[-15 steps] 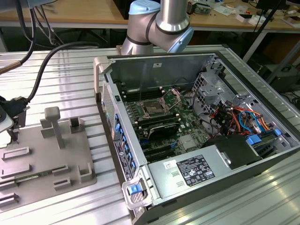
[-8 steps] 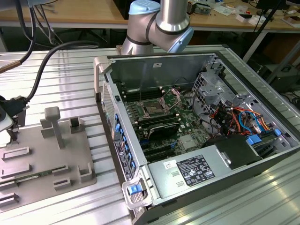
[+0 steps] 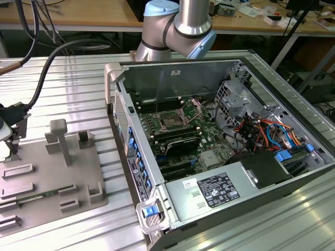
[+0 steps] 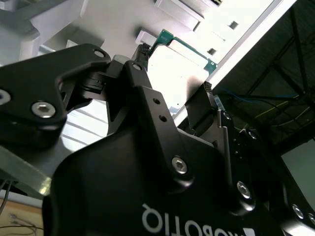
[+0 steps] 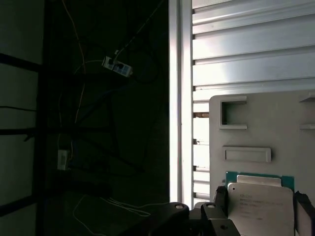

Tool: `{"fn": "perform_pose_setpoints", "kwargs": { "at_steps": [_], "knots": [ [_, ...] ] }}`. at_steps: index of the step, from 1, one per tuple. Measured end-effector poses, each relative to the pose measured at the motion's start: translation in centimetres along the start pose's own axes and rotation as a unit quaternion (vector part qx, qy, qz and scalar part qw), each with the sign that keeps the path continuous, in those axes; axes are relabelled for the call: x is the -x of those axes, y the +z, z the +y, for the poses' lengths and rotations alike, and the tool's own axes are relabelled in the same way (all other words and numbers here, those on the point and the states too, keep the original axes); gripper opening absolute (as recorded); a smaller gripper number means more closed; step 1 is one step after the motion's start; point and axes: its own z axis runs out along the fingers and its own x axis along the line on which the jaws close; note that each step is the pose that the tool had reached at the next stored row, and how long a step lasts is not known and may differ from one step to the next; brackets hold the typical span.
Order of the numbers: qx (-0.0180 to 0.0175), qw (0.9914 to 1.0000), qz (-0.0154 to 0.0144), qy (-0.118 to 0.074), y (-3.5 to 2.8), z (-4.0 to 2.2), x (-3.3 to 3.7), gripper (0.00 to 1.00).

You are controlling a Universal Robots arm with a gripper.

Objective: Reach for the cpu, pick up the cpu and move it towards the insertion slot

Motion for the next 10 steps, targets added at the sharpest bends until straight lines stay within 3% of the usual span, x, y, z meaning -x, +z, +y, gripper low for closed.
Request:
{"fn": "perform_pose_setpoints", "kwargs": {
  "at_steps": [10],
  "knots": [
    [0.0000, 1.00000, 0.0000, 0.000, -0.97, 0.03, -0.01, 0.55]
  ]
}}
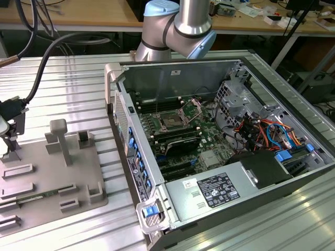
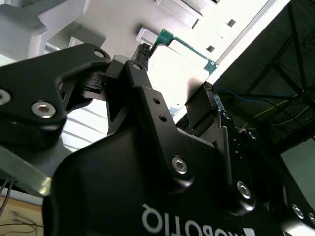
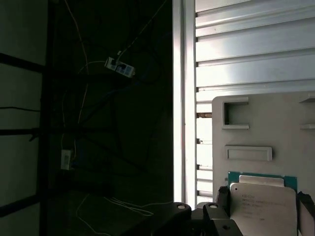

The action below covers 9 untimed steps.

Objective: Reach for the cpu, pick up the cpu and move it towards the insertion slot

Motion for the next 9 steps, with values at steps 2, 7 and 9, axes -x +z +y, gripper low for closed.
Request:
{"fn": "perform_pose_setpoints", "kwargs": {
  "at_steps": [2, 7, 9],
  "knots": [
    [0.0000, 1.00000, 0.0000, 0.000, -0.15, 0.00, 0.00, 0.55],
    [0.0000, 1.00000, 0.0000, 0.000, -0.61, 0.02, 0.00, 0.55],
    [0.0000, 1.00000, -0.0001, 0.000, -0.78, 0.02, 0.00, 0.55]
  ]
}}
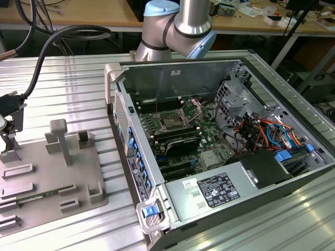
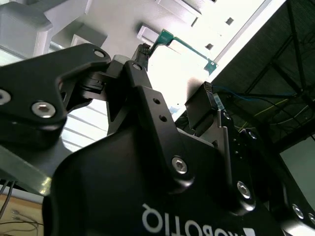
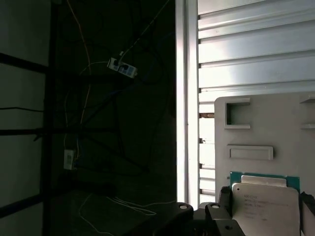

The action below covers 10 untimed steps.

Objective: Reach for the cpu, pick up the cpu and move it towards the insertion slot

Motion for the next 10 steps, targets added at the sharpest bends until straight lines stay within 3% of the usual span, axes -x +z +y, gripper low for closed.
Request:
{"fn": "perform_pose_setpoints", "kwargs": {
  "at_steps": [10],
  "knots": [
    [0.0000, 1.00000, 0.0000, 0.000, -0.05, 0.00, 0.00, 0.55]
  ]
}}
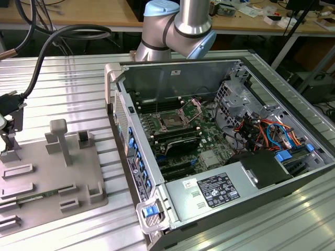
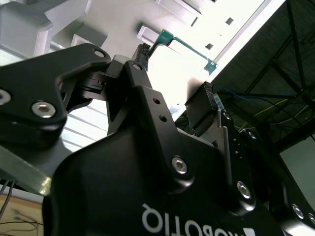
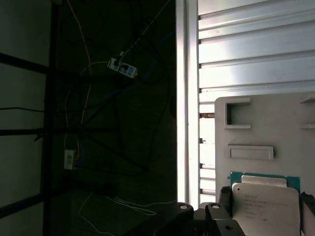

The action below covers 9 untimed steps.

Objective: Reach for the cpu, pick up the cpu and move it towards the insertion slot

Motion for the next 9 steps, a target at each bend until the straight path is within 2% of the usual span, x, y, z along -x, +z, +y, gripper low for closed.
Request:
{"fn": "perform_pose_setpoints", "kwargs": {
  "at_steps": [5, 9],
  "knots": [
    [-0.0001, 1.00000, 0.0001, 0.000, -0.14, 0.00, 0.00, 0.55],
    [-0.0001, 1.00000, 0.0000, 0.000, -0.63, 0.02, 0.00, 0.55]
  ]
}}
